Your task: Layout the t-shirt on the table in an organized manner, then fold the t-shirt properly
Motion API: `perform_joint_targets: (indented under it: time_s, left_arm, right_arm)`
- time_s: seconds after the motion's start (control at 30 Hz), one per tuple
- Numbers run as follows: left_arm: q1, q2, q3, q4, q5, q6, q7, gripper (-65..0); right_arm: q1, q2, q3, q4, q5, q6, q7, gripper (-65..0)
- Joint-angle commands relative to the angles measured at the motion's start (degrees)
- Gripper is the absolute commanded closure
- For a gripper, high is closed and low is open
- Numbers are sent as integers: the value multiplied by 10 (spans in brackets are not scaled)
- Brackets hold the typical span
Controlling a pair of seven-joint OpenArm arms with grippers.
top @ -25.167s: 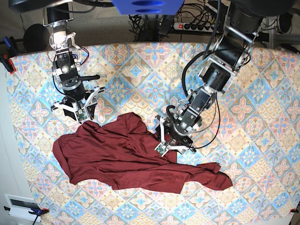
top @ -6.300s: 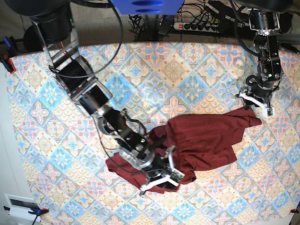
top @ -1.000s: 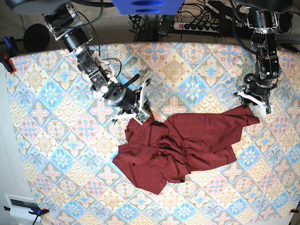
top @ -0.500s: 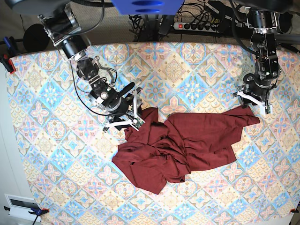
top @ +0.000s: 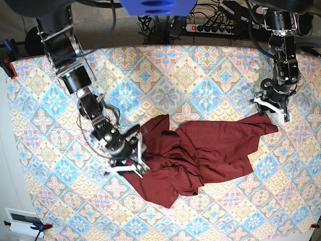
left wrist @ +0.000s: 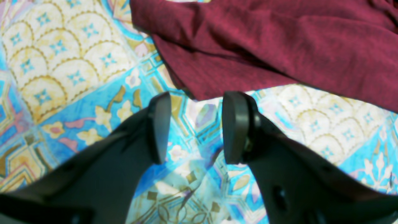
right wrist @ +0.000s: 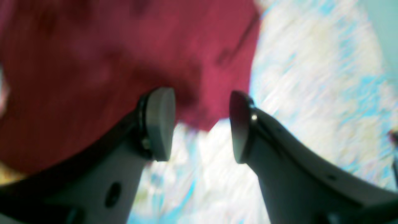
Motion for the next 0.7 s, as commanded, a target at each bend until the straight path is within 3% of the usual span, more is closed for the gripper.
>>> perform_joint_targets:
  time_s: [0.0, 0.2, 0.4, 0.53, 0.63, 0.67]
  left_arm:
    - [-5, -9, -3, 10, -1, -1, -11, -270]
    - [-6, -9, -3, 10, -1, -1, -11, -270]
    - [-7, -9, -3, 10, -1, -1, -11, -270]
    - [-7, -9, -3, 10, -1, -1, -11, -270]
    - [-7, -8, -3, 10, -1, -1, -11, -270]
    - [-7, -8, -3, 10, -1, -1, -11, -270]
  right_arm:
    - [16, -7, 4, -4, 3, 1, 17, -274]
    - [26, -46, 2, -77, 2, 1, 56, -276]
    - [47, -49, 1, -139, 1, 2, 93, -262]
    - [56, -49, 4, -144, 1, 4, 97, -132]
    - [53, -49, 7, -122, 1, 48, 97, 0]
    - [53, -49, 7, -99, 1, 61, 98, -1]
